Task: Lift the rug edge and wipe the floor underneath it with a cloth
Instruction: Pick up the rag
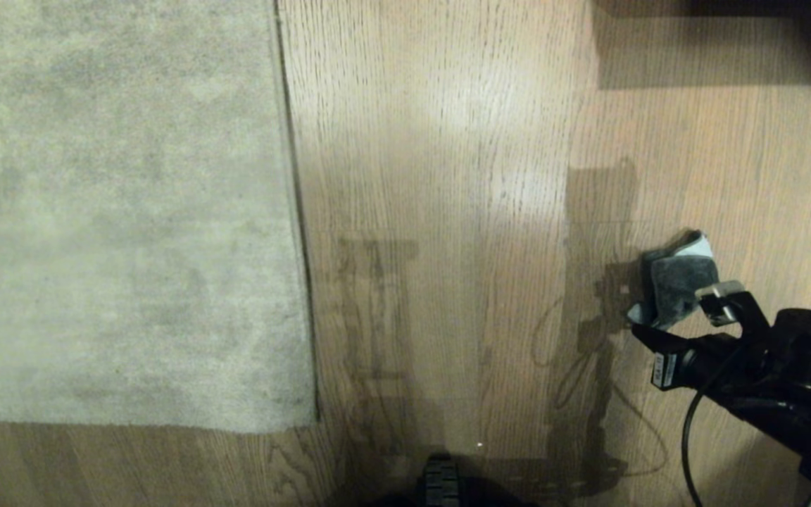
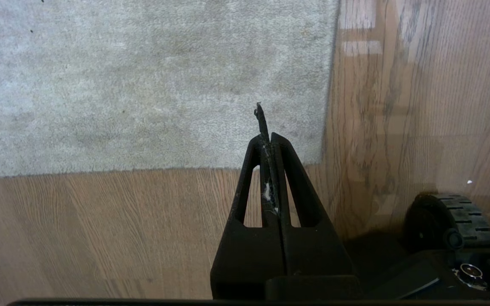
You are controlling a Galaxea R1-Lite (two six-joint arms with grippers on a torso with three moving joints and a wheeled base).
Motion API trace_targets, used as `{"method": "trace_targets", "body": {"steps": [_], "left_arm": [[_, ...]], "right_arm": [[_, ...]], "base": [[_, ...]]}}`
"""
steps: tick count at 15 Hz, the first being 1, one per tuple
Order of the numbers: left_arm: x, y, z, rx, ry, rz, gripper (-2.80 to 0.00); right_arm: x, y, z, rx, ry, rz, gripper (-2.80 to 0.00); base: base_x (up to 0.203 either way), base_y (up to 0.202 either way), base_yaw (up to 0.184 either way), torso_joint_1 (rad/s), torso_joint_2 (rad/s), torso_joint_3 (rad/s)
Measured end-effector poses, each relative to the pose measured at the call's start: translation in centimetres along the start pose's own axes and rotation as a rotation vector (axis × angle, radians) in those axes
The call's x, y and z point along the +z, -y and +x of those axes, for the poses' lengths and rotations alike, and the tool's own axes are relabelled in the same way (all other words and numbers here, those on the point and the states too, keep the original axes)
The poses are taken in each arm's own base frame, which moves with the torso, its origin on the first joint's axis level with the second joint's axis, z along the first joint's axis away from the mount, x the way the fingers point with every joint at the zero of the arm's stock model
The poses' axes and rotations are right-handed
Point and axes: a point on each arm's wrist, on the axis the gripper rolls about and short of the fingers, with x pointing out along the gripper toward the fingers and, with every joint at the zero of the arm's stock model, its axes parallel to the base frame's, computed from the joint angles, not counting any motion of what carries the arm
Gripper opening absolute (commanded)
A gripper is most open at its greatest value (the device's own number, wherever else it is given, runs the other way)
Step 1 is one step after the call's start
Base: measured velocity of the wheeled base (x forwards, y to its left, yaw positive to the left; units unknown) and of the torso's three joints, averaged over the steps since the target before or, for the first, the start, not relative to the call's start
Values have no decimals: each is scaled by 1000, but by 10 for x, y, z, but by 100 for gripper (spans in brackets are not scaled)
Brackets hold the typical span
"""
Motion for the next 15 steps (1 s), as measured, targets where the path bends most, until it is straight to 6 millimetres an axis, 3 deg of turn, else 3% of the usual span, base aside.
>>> {"method": "trace_targets", "body": {"steps": [7, 15], "left_arm": [[0, 0, 0, 1, 0, 0, -280], [0, 0, 0, 0, 0, 0, -280]], "right_arm": [[-8, 2, 10, 1, 6, 2, -280], [19, 4, -11, -25, 123, -12, -280]], "base": [[0, 0, 0, 0, 0, 0], [0, 0, 0, 0, 0, 0]]}}
